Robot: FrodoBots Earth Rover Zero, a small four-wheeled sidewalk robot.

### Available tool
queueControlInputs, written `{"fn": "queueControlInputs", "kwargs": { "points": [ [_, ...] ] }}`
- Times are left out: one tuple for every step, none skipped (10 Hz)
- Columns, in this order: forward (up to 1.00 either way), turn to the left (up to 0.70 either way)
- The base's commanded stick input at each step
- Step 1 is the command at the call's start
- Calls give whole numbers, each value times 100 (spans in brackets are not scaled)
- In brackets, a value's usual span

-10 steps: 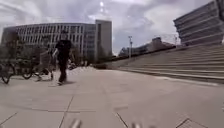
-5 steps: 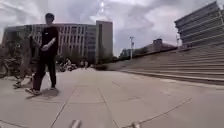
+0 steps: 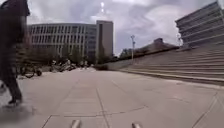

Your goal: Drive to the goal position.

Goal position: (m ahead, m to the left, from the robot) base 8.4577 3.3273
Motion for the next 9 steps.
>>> {"fn": "queueControlInputs", "kwargs": {
  "points": [
    [85,-5],
    [85,-3],
    [85,-2],
    [85,-2],
    [85,-2],
    [85,-2],
    [85,-1],
    [85,0],
    [85,0]
  ]
}}
